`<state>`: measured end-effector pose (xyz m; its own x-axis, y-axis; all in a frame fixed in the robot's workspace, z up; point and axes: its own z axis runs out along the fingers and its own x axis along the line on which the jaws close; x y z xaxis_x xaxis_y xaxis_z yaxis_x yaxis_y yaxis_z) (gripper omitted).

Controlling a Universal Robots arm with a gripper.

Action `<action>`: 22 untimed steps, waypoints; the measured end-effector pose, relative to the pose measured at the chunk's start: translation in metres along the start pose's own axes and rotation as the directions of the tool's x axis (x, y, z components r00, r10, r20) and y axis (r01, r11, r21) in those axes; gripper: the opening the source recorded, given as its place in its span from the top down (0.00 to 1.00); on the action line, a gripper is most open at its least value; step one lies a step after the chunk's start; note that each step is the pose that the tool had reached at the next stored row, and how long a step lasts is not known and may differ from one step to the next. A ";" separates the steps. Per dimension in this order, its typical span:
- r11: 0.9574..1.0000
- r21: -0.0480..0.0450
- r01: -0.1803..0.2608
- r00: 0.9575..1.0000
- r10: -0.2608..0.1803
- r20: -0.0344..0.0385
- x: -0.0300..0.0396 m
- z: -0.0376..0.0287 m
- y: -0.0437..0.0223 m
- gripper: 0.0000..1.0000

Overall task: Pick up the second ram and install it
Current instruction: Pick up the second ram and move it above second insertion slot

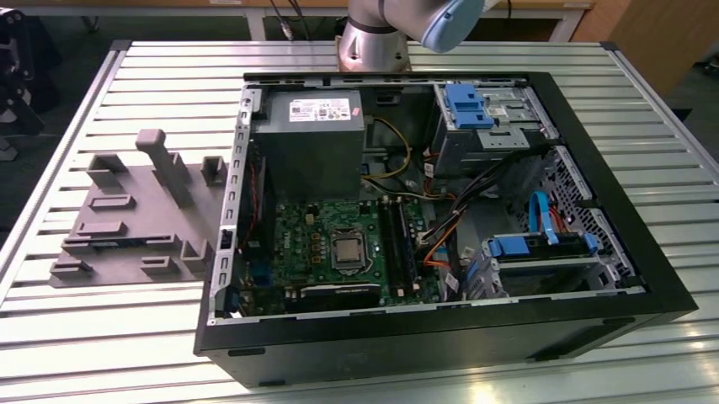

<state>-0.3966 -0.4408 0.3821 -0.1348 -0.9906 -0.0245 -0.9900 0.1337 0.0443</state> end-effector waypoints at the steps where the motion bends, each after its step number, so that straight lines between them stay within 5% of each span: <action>1: 1.000 0.000 0.018 1.000 -0.018 -0.001 0.0000 0.0002 0.0000 0.89; 5: 0.997 -0.002 0.081 0.997 -0.081 -0.004 0.0000 0.0004 0.0000 0.89; 15: 0.996 -0.002 0.089 0.996 -0.089 -0.004 0.0001 0.0007 0.0000 0.89; 22: 0.994 -0.003 0.112 0.994 -0.112 -0.001 0.0027 0.0112 -0.0008 0.83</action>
<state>-0.3966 -0.4432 0.3708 -0.0232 -0.9993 -0.0280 -0.9988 0.0219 0.0444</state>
